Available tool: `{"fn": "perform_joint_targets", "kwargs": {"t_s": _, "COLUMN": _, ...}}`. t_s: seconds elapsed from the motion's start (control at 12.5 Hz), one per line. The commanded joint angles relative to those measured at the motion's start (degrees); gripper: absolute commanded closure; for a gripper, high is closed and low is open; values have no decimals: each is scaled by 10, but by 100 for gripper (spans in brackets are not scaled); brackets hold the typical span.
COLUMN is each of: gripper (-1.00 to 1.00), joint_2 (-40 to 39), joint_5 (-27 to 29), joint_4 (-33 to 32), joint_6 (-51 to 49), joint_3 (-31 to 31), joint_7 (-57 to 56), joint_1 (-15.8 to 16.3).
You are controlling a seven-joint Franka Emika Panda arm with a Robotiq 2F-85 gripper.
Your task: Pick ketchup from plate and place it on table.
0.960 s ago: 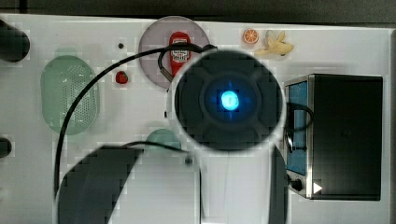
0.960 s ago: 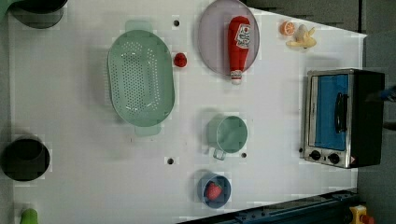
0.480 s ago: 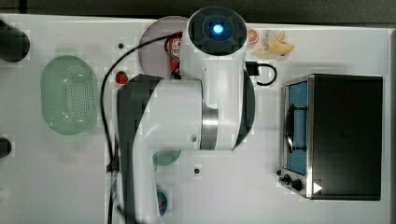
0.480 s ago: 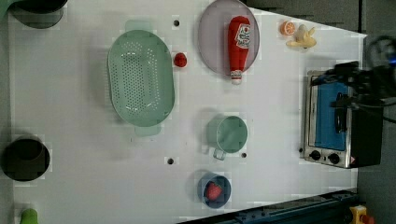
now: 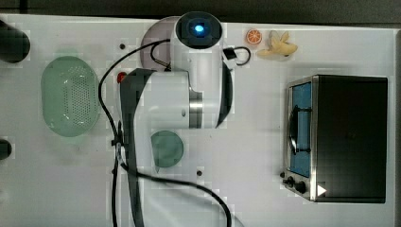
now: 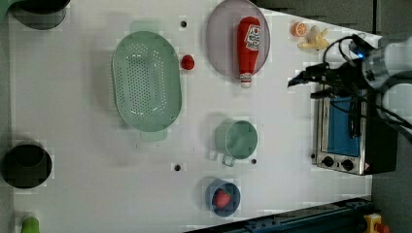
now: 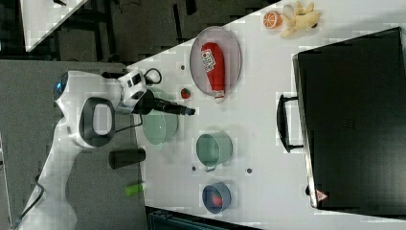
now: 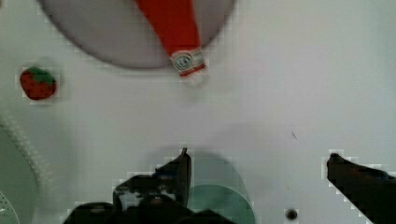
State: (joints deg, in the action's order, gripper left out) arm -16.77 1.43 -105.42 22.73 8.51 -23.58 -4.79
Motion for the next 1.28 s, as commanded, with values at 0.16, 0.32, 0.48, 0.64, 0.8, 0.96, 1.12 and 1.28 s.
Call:
{"fn": "perform_joint_targets", "kwargs": {"t_s": 0.16, "gripper": -100, "joint_2": -53, "joint_5": -3, "joint_4": 18, "joint_6": 94, "joint_3": 10, "joint_7": -108, "joint_1": -2}}
{"fn": "perform_joint_targets", "kwargs": {"t_s": 0.32, "gripper": -100, "joint_2": -91, "joint_5": -21, "joint_4": 38, "joint_6": 118, "joint_3": 10, "joint_7": -113, "joint_1": 3}}
{"fn": "perform_joint_targets", "kwargs": {"t_s": 0.48, "gripper": -100, "joint_2": -131, "joint_5": -41, "joint_4": 71, "joint_6": 126, "joint_3": 10, "joint_7": -114, "joint_1": 9}}
{"fn": "perform_joint_targets", "kwargs": {"t_s": 0.64, "gripper": -100, "joint_2": -169, "joint_5": -57, "joint_4": 103, "joint_6": 127, "joint_3": 9, "joint_7": -114, "joint_1": 13}}
{"fn": "perform_joint_targets", "kwargs": {"t_s": 0.8, "gripper": -100, "joint_2": -202, "joint_5": -68, "joint_4": 122, "joint_6": 141, "joint_3": 9, "joint_7": -115, "joint_1": 17}}
{"fn": "perform_joint_targets", "kwargs": {"t_s": 0.96, "gripper": -100, "joint_2": -228, "joint_5": -73, "joint_4": 123, "joint_6": 188, "joint_3": 9, "joint_7": -114, "joint_1": 19}}
{"fn": "perform_joint_targets", "kwargs": {"t_s": 1.12, "gripper": -100, "joint_2": -245, "joint_5": -75, "joint_4": 123, "joint_6": 237, "joint_3": 9, "joint_7": -115, "joint_1": 20}}
{"fn": "perform_joint_targets", "kwargs": {"t_s": 1.28, "gripper": -100, "joint_2": -257, "joint_5": -76, "joint_4": 122, "joint_6": 253, "joint_3": 7, "joint_7": -115, "joint_1": 21}}
